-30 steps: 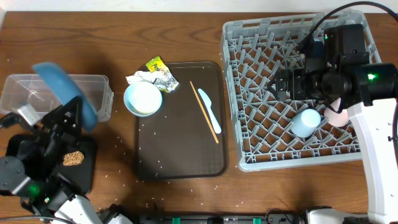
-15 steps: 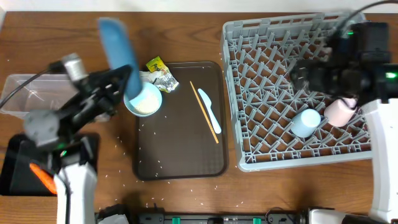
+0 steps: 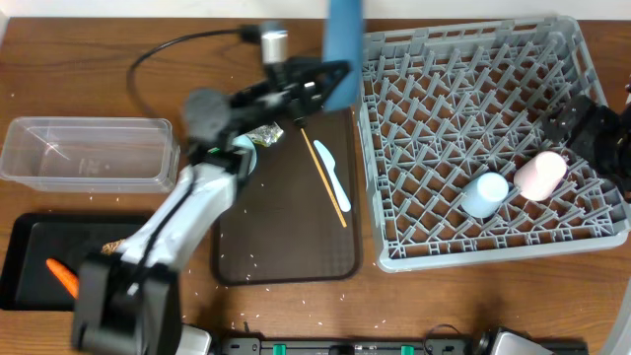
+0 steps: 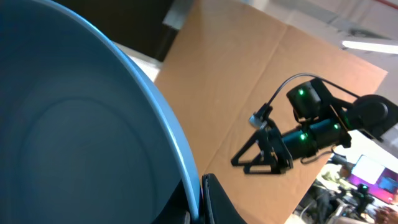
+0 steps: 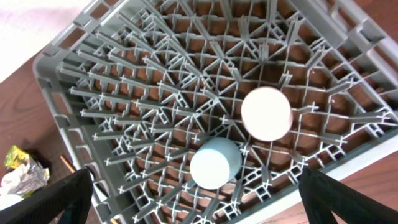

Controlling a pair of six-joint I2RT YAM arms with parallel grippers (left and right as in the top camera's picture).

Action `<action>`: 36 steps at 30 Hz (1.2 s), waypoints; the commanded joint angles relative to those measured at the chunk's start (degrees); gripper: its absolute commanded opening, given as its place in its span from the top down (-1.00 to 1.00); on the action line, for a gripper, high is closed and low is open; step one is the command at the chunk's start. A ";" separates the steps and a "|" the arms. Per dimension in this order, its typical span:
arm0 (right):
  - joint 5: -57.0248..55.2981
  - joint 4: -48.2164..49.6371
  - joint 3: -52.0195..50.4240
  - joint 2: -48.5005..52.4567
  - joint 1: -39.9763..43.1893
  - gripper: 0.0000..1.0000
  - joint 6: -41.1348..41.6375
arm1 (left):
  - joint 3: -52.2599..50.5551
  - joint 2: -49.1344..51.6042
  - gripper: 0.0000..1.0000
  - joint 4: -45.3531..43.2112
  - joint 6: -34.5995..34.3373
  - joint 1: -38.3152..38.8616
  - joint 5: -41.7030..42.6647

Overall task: Sort waste into correct bins and load items into the dishwasher rack
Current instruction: 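Carry the empty blue plate right toward the dish rack, then lower the blue plate into the rack's upper left and release it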

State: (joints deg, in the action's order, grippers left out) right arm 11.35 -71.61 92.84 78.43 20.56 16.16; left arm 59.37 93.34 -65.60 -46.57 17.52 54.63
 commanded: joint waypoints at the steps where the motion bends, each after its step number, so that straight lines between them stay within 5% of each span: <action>1: 0.44 -0.85 0.15 -0.15 0.63 -0.98 0.92 | 6.19 4.76 0.88 -2.64 -0.28 4.39 -6.80; 8: -1.77 -1.84 0.15 -0.17 0.63 -0.99 0.46 | 12.09 15.28 0.88 -5.81 -5.38 10.60 -15.61; 19: -2.58 -1.75 0.15 -0.15 0.63 -0.99 0.24 | 12.20 29.05 0.88 -19.96 -26.60 11.98 -29.33; 29: -2.58 -1.64 0.15 -0.15 0.63 -0.99 0.07 | 13.79 31.12 0.88 -21.62 -26.97 12.50 -29.75; 36: -2.58 -2.08 0.15 -0.15 0.63 -0.99 0.04 | 13.90 31.12 0.88 -15.12 -26.99 14.86 -30.95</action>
State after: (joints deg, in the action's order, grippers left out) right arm 9.30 -73.49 92.84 78.48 20.56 16.16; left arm 71.81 125.32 -80.97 -73.56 31.16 24.60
